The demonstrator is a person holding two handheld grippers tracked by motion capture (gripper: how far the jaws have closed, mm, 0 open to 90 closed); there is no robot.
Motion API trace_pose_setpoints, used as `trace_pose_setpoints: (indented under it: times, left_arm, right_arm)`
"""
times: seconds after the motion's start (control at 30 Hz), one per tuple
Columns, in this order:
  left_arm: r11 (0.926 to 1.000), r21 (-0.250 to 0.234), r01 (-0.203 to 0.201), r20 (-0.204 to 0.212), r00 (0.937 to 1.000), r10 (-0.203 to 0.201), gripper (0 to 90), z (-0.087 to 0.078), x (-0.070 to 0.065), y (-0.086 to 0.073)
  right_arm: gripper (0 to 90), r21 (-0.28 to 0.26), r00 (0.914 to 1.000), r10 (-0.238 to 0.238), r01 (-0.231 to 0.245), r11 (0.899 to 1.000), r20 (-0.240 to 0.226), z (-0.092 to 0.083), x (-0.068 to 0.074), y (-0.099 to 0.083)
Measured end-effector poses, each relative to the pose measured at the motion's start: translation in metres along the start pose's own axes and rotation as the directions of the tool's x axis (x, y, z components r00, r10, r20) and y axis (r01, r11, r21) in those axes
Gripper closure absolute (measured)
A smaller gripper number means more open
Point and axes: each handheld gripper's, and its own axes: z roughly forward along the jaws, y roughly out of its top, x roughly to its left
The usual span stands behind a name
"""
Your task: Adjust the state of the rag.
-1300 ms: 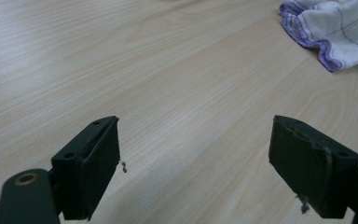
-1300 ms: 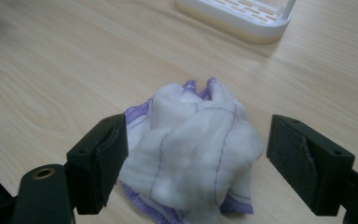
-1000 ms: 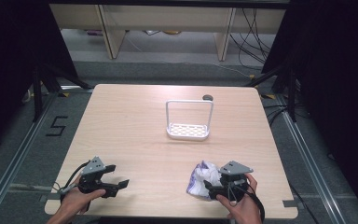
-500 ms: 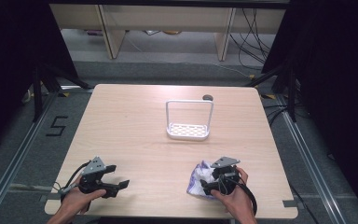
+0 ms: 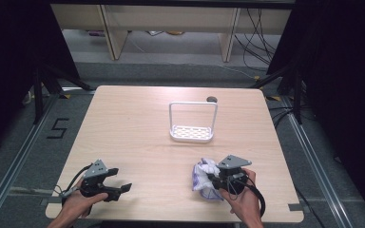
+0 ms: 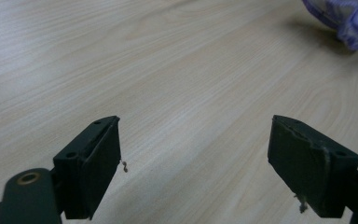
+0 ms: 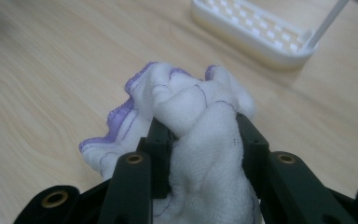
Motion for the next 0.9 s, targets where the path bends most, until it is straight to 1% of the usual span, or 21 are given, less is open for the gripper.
trace_pose_setpoints:
  times: [0.07, 0.1, 0.17, 0.27, 0.3, 0.33, 0.37, 0.43, 0.47, 0.5, 0.53, 0.57, 0.6, 0.63, 0.7, 0.73, 0.77, 0.8, 0.83, 0.87, 0.9]
  left_arm:
    - [1.0000, -0.001, 0.002, 0.011, 0.9999, -0.002, 16.5, 0.001, 0.000, 0.000]
    - [1.0000, 0.001, -0.002, 0.011, 0.9999, 0.002, 16.5, 0.001, 0.001, 0.000]
    - [1.0000, -0.002, -0.001, 0.007, 1.0000, 0.001, 16.5, 0.000, 0.001, 0.000]
    - [0.9999, -0.014, 0.002, -0.004, 1.0000, -0.002, 16.6, 0.000, 0.002, 0.000]
    - [0.9999, -0.016, 0.005, -0.005, 1.0000, -0.006, 16.6, 0.000, 0.001, 0.000]
    - [1.0000, -0.002, 0.001, -0.010, 1.0000, -0.001, 16.6, -0.002, 0.002, 0.001]
    - [0.9999, -0.013, 0.004, -0.007, 1.0000, -0.004, 16.7, -0.002, 0.002, 0.001]
    - [0.9999, -0.011, 0.003, 0.001, 1.0000, -0.003, 16.7, -0.002, 0.003, 0.000]
    - [0.9999, -0.011, 0.003, 0.001, 1.0000, -0.003, 16.7, -0.002, 0.003, 0.000]
    - [0.9999, -0.014, 0.008, -0.009, 0.9999, -0.008, 16.8, -0.002, 0.003, 0.000]
    - [0.9999, -0.014, 0.008, -0.009, 0.9999, -0.008, 16.8, -0.002, 0.003, 0.000]
    - [0.9998, -0.018, 0.010, -0.006, 0.9999, -0.010, 16.8, -0.002, 0.003, 0.000]
    - [0.9998, -0.017, 0.008, -0.006, 0.9999, -0.008, 16.8, -0.002, 0.003, 0.000]
    - [0.9999, -0.017, 0.004, -0.002, 1.0000, -0.004, 16.8, -0.002, 0.004, 0.000]
    - [0.9998, -0.019, 0.001, -0.003, 1.0000, -0.001, 16.8, -0.002, 0.003, 0.000]
    - [0.9998, -0.022, 0.000, -0.006, 1.0000, 0.000, 16.8, -0.002, 0.003, 0.000]
    - [0.9999, -0.016, -0.002, -0.003, 1.0000, 0.002, 16.8, -0.002, 0.003, 0.000]
    - [0.9999, -0.016, -0.002, -0.003, 1.0000, 0.002, 16.8, -0.002, 0.003, 0.000]
    - [0.9999, -0.015, -0.001, -0.005, 1.0000, 0.001, 16.8, -0.002, 0.004, 0.000]
    - [0.9998, -0.018, 0.003, -0.006, 1.0000, -0.003, 16.9, -0.002, 0.004, 0.000]
    - [0.9999, -0.010, 0.002, -0.010, 1.0000, -0.002, 16.9, -0.003, 0.004, 0.000]
  right_arm:
    - [65.8, -0.045, 0.9997, -0.015, 0.014, 0.999, -0.018, -0.010, 0.004, 0.013]
    - [66.0, -0.085, 0.9989, -0.030, 0.026, 0.996, -0.037, -0.016, 0.009, 0.025]
    - [66.0, -0.099, 0.9984, -0.039, 0.035, 0.994, -0.040, -0.017, 0.011, 0.030]
    - [66.1, -0.127, 0.9937, -0.048, 0.034, 0.991, -0.102, -0.015, 0.023, 0.046]
    - [66.0, -0.138, 0.9878, -0.074, 0.055, 0.989, -0.137, -0.009, 0.030, 0.052]
    - [66.1, -0.132, 0.9834, -0.089, 0.068, 0.989, -0.158, -0.002, 0.038, 0.057]
    - [66.0, -0.124, 0.9813, -0.089, 0.068, 0.990, -0.170, 0.004, 0.043, 0.060]
    - [66.0, -0.103, 0.9755, -0.119, 0.101, 0.990, -0.185, 0.019, 0.053, 0.063]
    - [66.0, -0.103, 0.9755, -0.119, 0.101, 0.990, -0.185, 0.019, 0.053, 0.063]
    - [66.0, -0.066, 0.9736, -0.126, 0.115, 0.991, -0.190, 0.036, 0.060, 0.062]
    - [66.0, -0.066, 0.9736, -0.126, 0.115, 0.991, -0.190, 0.036, 0.060, 0.062]
    - [65.9, -0.061, 0.9740, -0.119, 0.110, 0.992, -0.193, 0.047, 0.063, 0.060]
    - [65.5, -0.036, 0.9726, -0.123, 0.118, 0.992, -0.198, 0.055, 0.064, 0.058]
    - [64.1, 0.019, 0.9698, -0.121, 0.128, 0.992, -0.212, 0.073, 0.063, 0.051]
    - [61.0, 0.067, 0.9772, -0.116, 0.130, 0.989, -0.177, 0.088, 0.064, 0.041]
    - [57.4, 0.088, 0.9776, -0.126, 0.143, 0.986, -0.169, 0.093, 0.063, 0.037]
    - [53.9, 0.104, 0.9751, -0.113, 0.134, 0.985, -0.191, 0.094, 0.063, 0.037]
    - [53.9, 0.104, 0.9751, -0.113, 0.134, 0.985, -0.191, 0.094, 0.063, 0.037]
    - [47.3, 0.078, 0.9717, -0.145, 0.161, 0.984, -0.186, 0.094, 0.061, 0.038]
    - [41.1, 0.068, 0.9767, -0.143, 0.155, 0.986, -0.160, 0.091, 0.061, 0.041]
    - [36.9, 0.038, 0.9802, -0.144, 0.150, 0.988, -0.136, 0.079, 0.065, 0.049]
